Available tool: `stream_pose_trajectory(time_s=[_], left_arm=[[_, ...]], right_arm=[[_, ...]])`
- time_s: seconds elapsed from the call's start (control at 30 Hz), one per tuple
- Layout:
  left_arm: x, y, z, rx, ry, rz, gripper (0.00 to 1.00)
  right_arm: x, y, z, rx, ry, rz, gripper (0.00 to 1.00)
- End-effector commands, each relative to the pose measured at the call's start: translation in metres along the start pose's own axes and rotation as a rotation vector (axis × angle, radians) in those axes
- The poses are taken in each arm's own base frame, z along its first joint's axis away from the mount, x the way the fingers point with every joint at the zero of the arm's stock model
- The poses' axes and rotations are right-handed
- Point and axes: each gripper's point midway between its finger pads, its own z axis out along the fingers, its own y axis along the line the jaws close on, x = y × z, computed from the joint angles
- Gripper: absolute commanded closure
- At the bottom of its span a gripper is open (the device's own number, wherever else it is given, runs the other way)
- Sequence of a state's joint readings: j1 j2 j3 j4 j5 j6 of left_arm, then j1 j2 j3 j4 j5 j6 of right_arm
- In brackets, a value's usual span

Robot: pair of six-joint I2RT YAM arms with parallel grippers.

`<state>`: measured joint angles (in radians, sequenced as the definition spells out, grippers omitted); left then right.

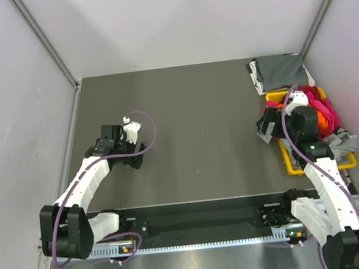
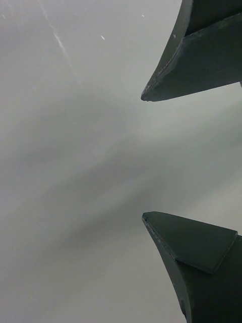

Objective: Fold and stack the t-shirts
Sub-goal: Reset both grippers

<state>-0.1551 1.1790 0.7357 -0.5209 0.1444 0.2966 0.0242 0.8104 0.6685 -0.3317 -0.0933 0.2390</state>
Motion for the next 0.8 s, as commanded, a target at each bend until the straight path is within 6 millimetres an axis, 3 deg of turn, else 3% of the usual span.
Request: stream_pose_trajectory(time_s=[0.0, 0.07, 0.3, 0.77], left_arm=[[-0.012, 0.01, -0.005, -0.04, -0.097, -0.039, 0.06], [-0.011, 0.012, -0.006, -0.045, -0.108, -0.048, 0.06], [-0.006, 0.017, -0.004, -0.037, -0.107, -0.07, 0.06], [0.002, 0.019, 0.0, -0.032, -0.082, -0.064, 0.06]], right_arm=[[0.008, -0.001, -0.004, 0.004, -0.021, 0.023, 0.0], [0.018, -0.003, -0.003, 0.004, -0.016, 0.027, 0.0], [0.017, -0.005, -0.01, -0.003, -0.095, 0.017, 0.0], [0.028, -0.01, -0.003, 0.005, -0.084, 0.01, 0.0]])
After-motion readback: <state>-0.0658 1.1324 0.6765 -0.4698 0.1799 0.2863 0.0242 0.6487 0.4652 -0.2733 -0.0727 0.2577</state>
